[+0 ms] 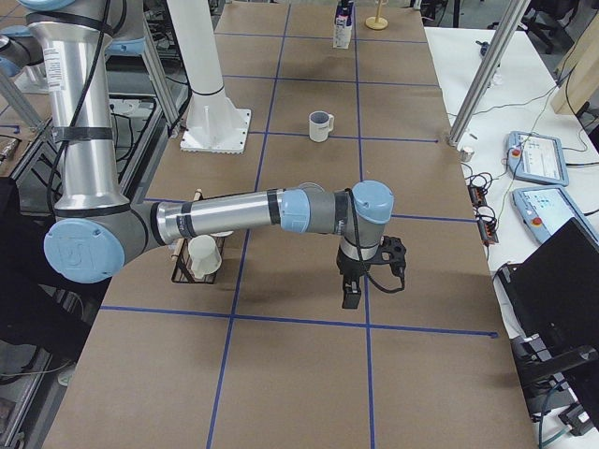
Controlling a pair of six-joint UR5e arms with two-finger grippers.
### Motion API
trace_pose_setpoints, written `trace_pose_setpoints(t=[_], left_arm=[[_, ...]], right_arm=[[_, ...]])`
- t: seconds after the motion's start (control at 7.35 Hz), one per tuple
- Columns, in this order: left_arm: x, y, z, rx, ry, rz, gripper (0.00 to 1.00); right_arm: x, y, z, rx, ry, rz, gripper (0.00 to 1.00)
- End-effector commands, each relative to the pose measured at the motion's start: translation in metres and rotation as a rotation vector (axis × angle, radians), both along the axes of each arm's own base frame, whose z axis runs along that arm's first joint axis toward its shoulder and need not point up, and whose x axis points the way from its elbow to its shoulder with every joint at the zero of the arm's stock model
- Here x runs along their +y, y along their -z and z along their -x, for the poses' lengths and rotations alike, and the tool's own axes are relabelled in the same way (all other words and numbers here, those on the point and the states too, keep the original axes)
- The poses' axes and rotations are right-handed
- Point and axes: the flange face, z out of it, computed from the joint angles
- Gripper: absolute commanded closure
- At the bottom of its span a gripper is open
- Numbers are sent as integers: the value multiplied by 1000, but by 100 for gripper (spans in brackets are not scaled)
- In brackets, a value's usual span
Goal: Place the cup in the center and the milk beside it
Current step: 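Grasp the blue milk carton with the left gripper and lift it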
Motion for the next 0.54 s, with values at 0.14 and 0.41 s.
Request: trace_pose_setpoints(t=[0.14,0.41], left_arm=[[-3,96,-97,17,82,76,100],[13,153,-187,67,91,167,100]], right_arm=[[4,-5,0,1,0,10,0],[5,-6,0,1,1,11,0]])
